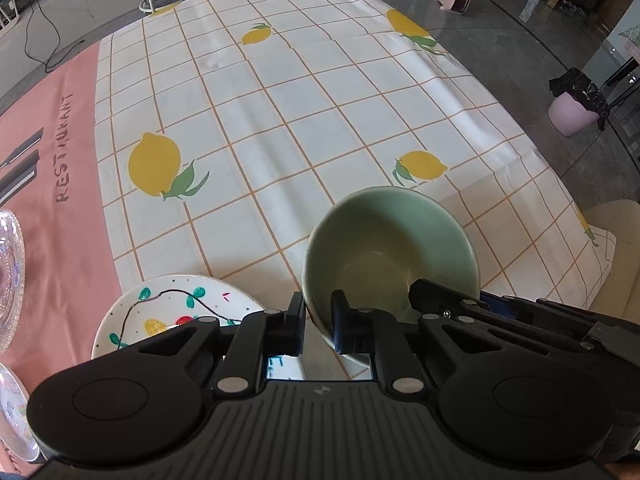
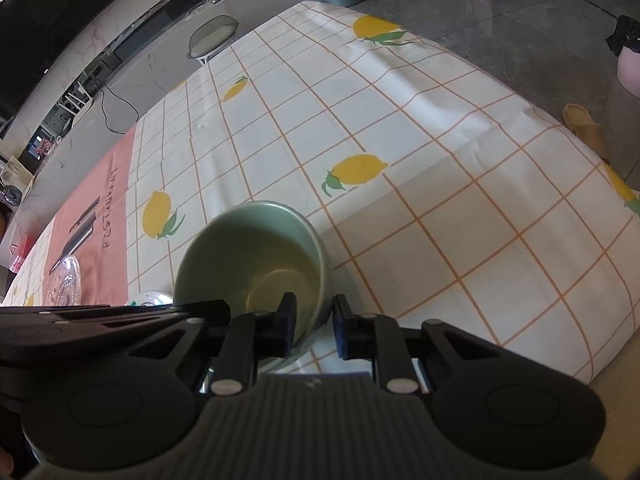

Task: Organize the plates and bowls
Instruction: 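Lift the pale green bowl with the right gripper toward the left gripper's bowls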

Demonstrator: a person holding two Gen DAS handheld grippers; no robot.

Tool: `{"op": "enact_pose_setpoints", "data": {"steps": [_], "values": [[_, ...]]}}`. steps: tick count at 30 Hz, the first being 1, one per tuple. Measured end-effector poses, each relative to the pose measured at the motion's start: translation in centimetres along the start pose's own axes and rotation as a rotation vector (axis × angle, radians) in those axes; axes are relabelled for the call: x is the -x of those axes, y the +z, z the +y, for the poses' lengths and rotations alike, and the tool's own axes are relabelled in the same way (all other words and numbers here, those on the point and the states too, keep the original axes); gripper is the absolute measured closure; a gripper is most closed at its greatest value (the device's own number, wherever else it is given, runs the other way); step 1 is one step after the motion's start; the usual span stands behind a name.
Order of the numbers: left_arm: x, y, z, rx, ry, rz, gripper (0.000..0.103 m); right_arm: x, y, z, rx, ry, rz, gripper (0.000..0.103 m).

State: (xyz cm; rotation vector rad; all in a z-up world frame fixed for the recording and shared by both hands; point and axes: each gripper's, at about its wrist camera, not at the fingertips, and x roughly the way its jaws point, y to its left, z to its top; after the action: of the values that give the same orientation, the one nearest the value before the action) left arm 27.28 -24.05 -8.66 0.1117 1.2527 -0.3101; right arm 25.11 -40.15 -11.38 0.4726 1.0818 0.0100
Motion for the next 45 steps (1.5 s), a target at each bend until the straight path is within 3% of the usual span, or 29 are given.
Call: {"op": "enact_pose_setpoints", "data": {"steps": [10,21,32,38,45], "values": [[1.9,-0.8,-0.3,0.013,-0.009,-0.014,0.088,1.9,-0.5,-0.9,-0.01,0.063,-0.058,0.087],[8.0,-3.2,0.7,0.015,-0.003,-0.106,0.088,6.1,-2.0,-0.4,0.004,0.234,-0.14,0.087],[15.8,-8.6,6.2,0.126,0.019,-0.278,0.088,11.0,-4.4,6.9,0.214,0.33,-0.217,0.087],[19.3,-12.5,10.7,0.242,0.048,-0.331,0.088,12.9,-7.2,12.7,0.344,0.394,-0.223,0.087],[21.3,-16.3,15.5,0.343,0.124,-0.355,0.088,13.0,-11.1,19.5,0.411,0.422,-0.202,0.088]]}}
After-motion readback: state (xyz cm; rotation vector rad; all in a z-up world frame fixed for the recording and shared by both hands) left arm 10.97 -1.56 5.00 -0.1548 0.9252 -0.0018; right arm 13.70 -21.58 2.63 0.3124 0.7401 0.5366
